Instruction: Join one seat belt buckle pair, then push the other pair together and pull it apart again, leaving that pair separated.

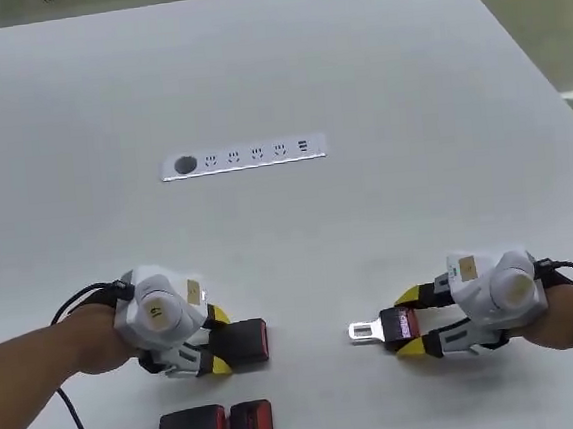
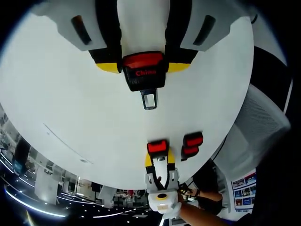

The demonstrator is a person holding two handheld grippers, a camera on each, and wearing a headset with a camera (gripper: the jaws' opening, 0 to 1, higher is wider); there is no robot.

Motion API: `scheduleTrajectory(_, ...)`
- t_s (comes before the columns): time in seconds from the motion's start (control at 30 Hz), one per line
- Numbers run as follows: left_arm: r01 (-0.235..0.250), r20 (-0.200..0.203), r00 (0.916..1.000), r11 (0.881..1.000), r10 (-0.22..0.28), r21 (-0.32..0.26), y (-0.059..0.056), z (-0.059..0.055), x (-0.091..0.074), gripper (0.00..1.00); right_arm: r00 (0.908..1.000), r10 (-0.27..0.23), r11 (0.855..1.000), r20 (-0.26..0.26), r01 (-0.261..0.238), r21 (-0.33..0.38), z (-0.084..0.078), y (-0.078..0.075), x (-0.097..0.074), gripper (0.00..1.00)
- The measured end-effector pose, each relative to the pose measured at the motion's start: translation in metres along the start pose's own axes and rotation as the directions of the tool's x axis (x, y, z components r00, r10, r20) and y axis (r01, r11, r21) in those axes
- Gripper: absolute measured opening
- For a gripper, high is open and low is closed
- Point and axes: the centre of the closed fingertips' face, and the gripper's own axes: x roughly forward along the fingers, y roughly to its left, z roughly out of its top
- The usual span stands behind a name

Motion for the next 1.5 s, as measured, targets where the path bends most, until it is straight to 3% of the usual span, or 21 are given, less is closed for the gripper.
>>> scheduleTrajectory(0.4,-0.011,-0.006,0.9999,1.000,0.011,-0.018,0.002,-0.001,0.001,0.33,0.9999,-0.012,1.000,-0.007,0.012,0.014,-0.002,-0.002,-0.002,0.34)
scheduleTrajectory(0.57,-0.017,-0.020,0.9997,0.999,0.016,-0.037,0.001,0.001,-0.001,0.35,0.9988,-0.041,0.999,-0.027,0.042,0.026,-0.004,-0.003,-0.003,0.34)
scheduleTrajectory(0.67,0.004,-0.021,0.9998,0.998,-0.006,-0.063,-0.005,0.001,-0.001,0.44,0.9976,-0.062,0.997,-0.031,0.064,0.053,-0.007,-0.005,-0.003,0.36)
scheduleTrajectory(0.73,0.006,0.008,1.0000,0.995,-0.005,-0.101,-0.007,0.005,-0.002,0.55,0.9962,-0.085,0.993,-0.020,0.086,0.075,-0.005,-0.007,-0.004,0.40)
scheduleTrajectory(0.87,-0.058,0.045,0.9968,0.984,0.066,-0.167,0.003,0.015,-0.012,0.69,0.9852,-0.170,0.975,0.021,0.165,0.147,0.003,-0.017,-0.010,0.47)
scheduleTrajectory(0.93,-0.086,0.068,0.9925,0.974,0.102,-0.208,0.009,0.019,-0.017,0.73,0.9766,-0.214,0.962,0.024,0.206,0.182,0.003,-0.022,-0.012,0.54)
scheduleTrajectory(0.97,-0.108,0.066,0.9895,0.963,0.128,-0.246,0.016,0.014,-0.018,0.74,0.9728,-0.230,0.955,0.028,0.220,0.198,0.004,-0.024,-0.012,0.60)
scheduleTrajectory(1.07,-0.111,0.109,0.9823,0.941,0.153,-0.320,0.018,0.021,-0.024,0.78,0.9545,-0.296,0.929,0.031,0.280,0.243,0.007,-0.030,-0.016,0.63)
scheduleTrajectory(1.13,-0.149,0.122,0.9710,0.920,0.206,-0.362,0.023,0.024,-0.031,0.81,0.9395,-0.340,0.908,0.043,0.316,0.275,0.011,-0.034,-0.019,0.64)
scheduleTrajectory(1.17,-0.166,0.124,0.9654,0.907,0.230,-0.386,0.025,0.022,-0.034,0.82,0.9280,-0.369,0.889,0.053,0.336,0.311,0.015,-0.035,-0.022,0.65)
scheduleTrajectory(1.2,-0.180,0.131,0.9599,0.903,0.248,-0.391,0.026,0.023,-0.036,0.84,0.9168,-0.394,0.873,0.062,0.353,0.337,0.020,-0.035,-0.025,0.67)
scheduleTrajectory(1.27,-0.206,0.137,0.9485,0.885,0.286,-0.417,0.028,0.023,-0.042,0.86,0.9029,-0.425,0.856,0.066,0.376,0.355,0.021,-0.037,-0.026,0.69)
scheduleTrajectory(1.3,-0.228,0.137,0.9395,0.871,0.314,-0.435,0.030,0.020,-0.044,0.87,0.8940,-0.444,0.845,0.063,0.394,0.362,0.022,-0.036,-0.027,0.69)
scheduleTrajectory(1.4,-0.246,0.141,0.9265,0.846,0.349,-0.474,0.029,0.018,-0.052,0.89,0.8693,-0.491,0.811,0.060,0.430,0.397,0.022,-0.040,-0.031,0.74)
scheduleTrajectory(1.43,-0.265,0.143,0.9152,0.829,0.377,-0.493,0.032,0.016,-0.056,0.90,0.8592,-0.508,0.797,0.061,0.442,0.411,0.023,-0.041,-0.032,0.75)
scheduleTrajectory(1.5,-0.276,0.145,0.9019,0.802,0.407,-0.530,0.032,0.014,-0.062,0.91,0.8422,-0.536,0.773,0.060,0.461,0.436,0.023,-0.039,-0.033,0.78)
